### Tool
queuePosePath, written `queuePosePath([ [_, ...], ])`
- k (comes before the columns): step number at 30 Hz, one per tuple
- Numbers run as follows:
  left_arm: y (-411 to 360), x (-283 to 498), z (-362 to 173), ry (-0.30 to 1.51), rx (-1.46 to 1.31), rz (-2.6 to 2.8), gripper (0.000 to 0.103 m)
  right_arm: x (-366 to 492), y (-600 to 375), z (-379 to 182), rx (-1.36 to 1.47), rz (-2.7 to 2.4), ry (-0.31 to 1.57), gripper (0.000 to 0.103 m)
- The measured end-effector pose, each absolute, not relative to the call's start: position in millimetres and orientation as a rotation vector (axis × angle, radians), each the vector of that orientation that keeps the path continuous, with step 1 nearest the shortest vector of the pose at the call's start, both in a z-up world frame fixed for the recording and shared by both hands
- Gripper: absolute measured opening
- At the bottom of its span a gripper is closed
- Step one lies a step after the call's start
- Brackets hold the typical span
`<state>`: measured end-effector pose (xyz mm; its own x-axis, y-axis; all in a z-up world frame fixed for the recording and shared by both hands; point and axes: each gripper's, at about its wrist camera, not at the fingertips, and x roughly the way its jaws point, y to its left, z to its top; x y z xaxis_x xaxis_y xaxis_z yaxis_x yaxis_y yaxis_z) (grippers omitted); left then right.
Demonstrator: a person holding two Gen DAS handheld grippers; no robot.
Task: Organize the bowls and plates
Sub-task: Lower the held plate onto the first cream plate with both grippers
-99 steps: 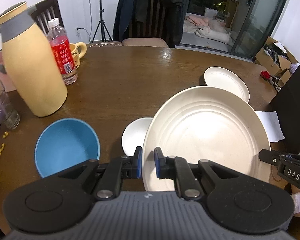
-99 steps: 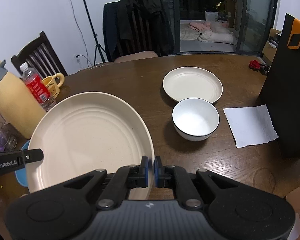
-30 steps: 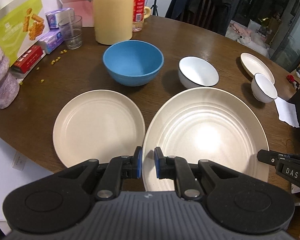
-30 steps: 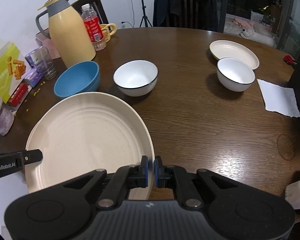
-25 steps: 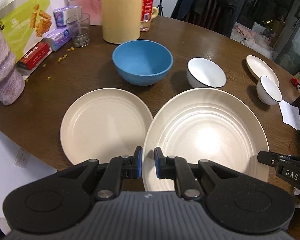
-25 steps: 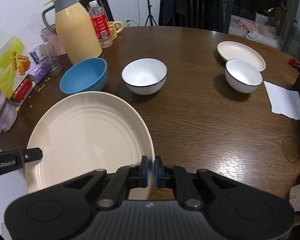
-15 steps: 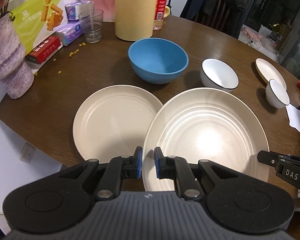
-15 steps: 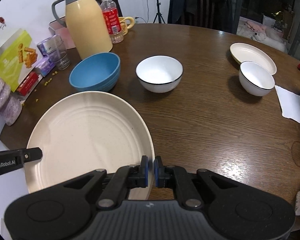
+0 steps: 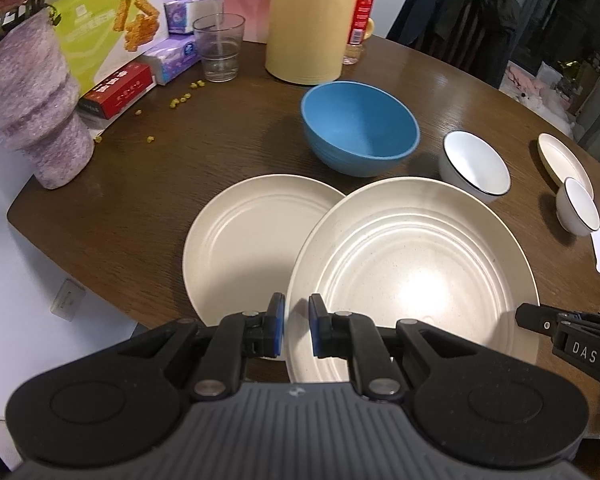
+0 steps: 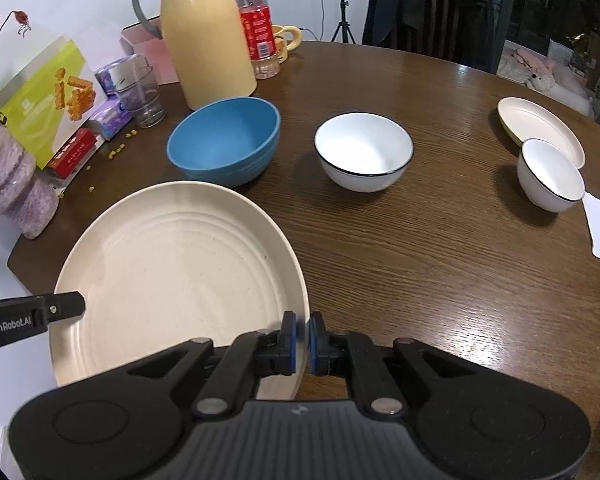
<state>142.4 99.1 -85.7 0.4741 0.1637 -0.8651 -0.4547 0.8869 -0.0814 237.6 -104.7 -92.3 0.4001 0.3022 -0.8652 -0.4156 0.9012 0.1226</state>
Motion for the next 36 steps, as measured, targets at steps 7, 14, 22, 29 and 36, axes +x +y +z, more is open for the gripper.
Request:
queuePosePath([
  [7,117.1,142.8,-87.6,1.015,-0.339,0.411,0.013,243.2,-83.0,-94.3,-0.135,0.479,1.074,0.006],
  [14,134.7,142.9,-89.7,1.021,-0.354,0.439,0.013,248.4,-63.4,-97.8,-0.15,0.504,1.083,0.006],
  [22,156.0,144.0,-94.0,1.025,-0.379,0.469,0.013,254.9,-40.9,-102.6,-0.168,0.533,1.094,0.006],
  [29,171.1,147.5,-98.4,1.029,-0.396,0.487,0.013,262.1,-23.0,-108.4,-0.185,0.551,1.108,0.007],
  [36,183.7,152.0,-103.9,1.039,-0.408,0.501,0.013,269.1,-7.9,-114.1,-0.197,0.563,1.12,0.007],
])
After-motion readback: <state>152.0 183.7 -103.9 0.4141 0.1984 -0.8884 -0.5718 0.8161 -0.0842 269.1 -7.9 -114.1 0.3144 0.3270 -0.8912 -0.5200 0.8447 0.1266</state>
